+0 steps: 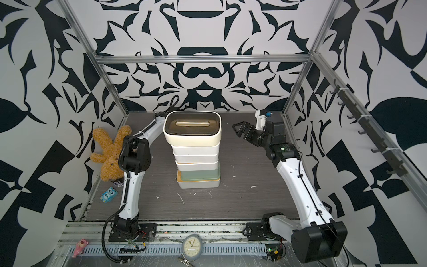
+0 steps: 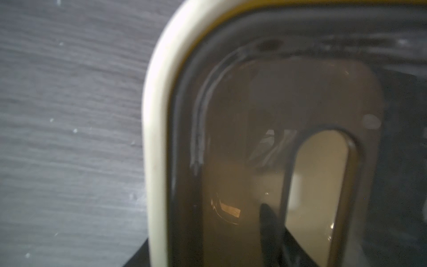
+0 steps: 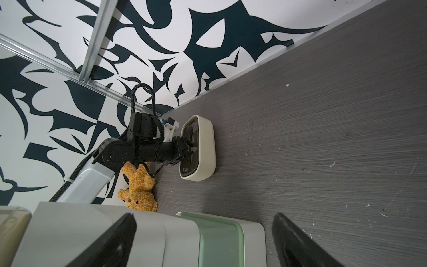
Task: Stack the tissue boxes
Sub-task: Pick up the tissue box from the center of the board.
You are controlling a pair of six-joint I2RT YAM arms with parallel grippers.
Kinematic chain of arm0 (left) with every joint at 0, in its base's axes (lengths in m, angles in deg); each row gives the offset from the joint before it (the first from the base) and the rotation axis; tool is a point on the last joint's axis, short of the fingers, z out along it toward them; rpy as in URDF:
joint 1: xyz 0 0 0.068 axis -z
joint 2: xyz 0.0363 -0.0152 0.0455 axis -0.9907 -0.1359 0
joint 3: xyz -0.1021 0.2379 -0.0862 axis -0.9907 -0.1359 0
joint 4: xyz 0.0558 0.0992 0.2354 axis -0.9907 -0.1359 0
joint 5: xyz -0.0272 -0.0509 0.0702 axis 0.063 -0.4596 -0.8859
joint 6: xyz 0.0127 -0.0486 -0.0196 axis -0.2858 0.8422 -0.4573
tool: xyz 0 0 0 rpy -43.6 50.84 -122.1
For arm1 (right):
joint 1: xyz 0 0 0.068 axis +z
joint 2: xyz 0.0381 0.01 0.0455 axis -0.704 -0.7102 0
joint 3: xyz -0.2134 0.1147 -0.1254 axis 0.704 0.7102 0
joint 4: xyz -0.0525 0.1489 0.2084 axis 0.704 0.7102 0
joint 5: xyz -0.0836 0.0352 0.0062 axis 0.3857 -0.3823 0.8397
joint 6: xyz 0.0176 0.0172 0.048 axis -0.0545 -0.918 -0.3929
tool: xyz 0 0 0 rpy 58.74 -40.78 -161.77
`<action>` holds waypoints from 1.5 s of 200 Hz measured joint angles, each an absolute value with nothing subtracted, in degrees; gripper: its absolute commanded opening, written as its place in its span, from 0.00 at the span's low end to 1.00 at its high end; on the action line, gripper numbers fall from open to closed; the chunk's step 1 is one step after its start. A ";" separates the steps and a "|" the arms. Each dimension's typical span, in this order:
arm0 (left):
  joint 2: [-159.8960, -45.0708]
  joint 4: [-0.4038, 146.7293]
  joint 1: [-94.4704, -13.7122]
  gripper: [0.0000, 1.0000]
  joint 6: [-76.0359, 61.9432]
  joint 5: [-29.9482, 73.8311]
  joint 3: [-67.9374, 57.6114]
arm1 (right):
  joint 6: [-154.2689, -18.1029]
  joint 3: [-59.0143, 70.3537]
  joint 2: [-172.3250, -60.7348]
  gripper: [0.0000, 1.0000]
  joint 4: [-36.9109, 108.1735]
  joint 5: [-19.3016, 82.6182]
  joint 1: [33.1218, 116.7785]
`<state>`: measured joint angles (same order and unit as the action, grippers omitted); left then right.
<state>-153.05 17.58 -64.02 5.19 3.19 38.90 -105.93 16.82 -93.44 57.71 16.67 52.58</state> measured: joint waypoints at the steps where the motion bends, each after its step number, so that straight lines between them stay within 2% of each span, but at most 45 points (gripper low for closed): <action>1: -152.96 17.54 -64.04 0.52 5.21 3.23 38.81 | -105.88 16.86 -93.38 0.96 57.75 16.67 52.58; 93: -138.21 14.18 -72.93 0.52 8.81 4.26 25.17 | -107.96 21.54 -93.05 0.99 50.65 22.03 52.58; 131: -126.73 13.34 -76.93 0.52 8.55 4.37 16.47 | -108.74 21.45 -93.23 0.99 50.06 26.53 52.58; 195: -105.53 18.48 -80.47 0.52 3.92 5.50 -0.66 | -110.03 22.17 -91.72 0.99 46.54 26.90 52.43; 268: -84.00 26.44 -82.90 0.53 -0.34 7.23 -2.17 | -110.27 16.62 -89.75 0.99 49.47 26.90 52.32; 300: -79.76 30.52 -82.90 0.52 -7.82 10.97 -0.71 | -107.54 6.92 -91.56 0.97 51.72 25.09 52.30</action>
<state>-79.76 30.52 -82.90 -7.82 10.97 -0.71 -107.54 6.92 -91.56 51.72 25.09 52.30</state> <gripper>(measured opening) 0.533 0.979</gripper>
